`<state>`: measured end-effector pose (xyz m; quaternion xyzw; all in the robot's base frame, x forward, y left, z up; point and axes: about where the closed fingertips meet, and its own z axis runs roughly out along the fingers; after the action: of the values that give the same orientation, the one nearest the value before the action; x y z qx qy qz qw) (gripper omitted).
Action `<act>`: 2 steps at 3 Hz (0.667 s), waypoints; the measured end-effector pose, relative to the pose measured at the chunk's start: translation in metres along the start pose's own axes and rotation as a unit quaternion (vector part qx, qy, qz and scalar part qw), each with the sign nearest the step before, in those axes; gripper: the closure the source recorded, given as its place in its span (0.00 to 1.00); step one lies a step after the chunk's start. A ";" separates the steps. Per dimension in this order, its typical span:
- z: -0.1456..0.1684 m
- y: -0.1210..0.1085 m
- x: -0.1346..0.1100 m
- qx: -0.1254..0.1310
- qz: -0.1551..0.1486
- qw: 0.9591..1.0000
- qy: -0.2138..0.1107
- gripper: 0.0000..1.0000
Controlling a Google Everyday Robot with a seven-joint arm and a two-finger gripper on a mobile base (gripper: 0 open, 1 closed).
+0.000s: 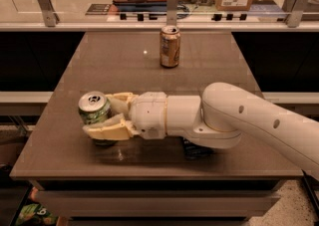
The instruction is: Knock green can over
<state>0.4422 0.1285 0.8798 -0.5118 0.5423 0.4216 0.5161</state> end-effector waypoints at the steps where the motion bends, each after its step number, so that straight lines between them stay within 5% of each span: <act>1: 0.002 0.001 -0.001 -0.002 -0.001 1.000 0.000 1.00; 2: -0.002 -0.001 -0.003 0.000 0.000 1.000 0.009 1.00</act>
Offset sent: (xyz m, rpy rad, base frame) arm 0.0063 -0.0109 0.0043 -0.0393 0.0126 -0.0146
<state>0.4431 0.1266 0.8830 -0.5159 0.5469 0.4169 0.5108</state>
